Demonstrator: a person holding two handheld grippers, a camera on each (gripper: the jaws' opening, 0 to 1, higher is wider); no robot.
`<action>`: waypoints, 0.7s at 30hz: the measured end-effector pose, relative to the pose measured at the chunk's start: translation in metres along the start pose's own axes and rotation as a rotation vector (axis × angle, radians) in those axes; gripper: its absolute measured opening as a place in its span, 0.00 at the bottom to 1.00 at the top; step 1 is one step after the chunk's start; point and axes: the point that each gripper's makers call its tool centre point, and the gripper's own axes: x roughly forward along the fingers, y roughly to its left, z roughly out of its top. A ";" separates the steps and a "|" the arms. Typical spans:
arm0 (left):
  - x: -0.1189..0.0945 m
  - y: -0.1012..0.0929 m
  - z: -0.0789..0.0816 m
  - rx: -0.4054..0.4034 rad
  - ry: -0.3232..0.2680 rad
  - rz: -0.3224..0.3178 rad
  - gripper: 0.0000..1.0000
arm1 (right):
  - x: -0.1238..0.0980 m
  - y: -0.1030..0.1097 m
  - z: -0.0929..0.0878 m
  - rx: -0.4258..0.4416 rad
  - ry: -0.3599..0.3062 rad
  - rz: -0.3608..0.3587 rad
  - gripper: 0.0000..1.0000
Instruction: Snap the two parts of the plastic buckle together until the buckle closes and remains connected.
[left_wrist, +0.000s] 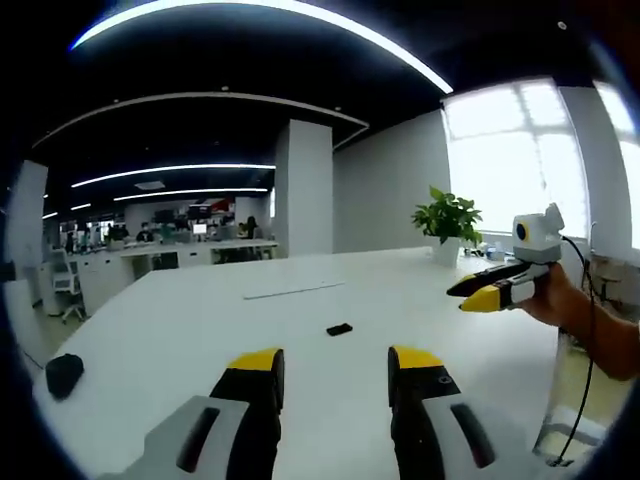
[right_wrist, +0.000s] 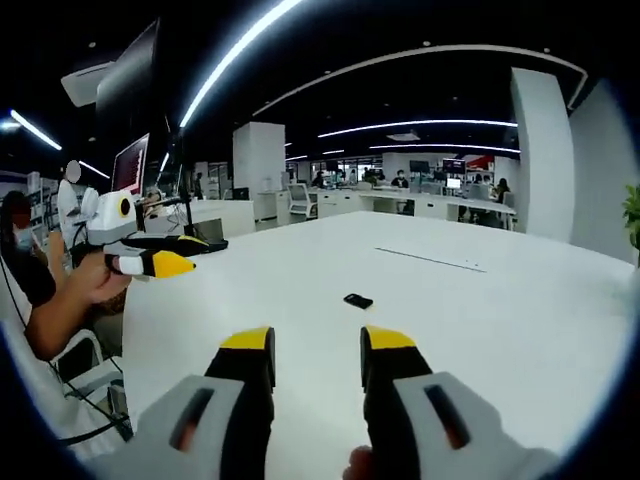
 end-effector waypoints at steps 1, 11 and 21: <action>-0.001 -0.001 -0.001 0.002 0.003 0.002 0.41 | -0.004 0.002 -0.001 0.004 -0.005 -0.009 0.34; -0.013 0.000 -0.026 -0.013 0.041 0.053 0.43 | -0.038 0.001 -0.021 0.051 -0.021 -0.149 0.34; -0.027 0.008 -0.030 -0.043 0.030 0.082 0.44 | -0.061 0.012 -0.027 0.092 -0.023 -0.224 0.32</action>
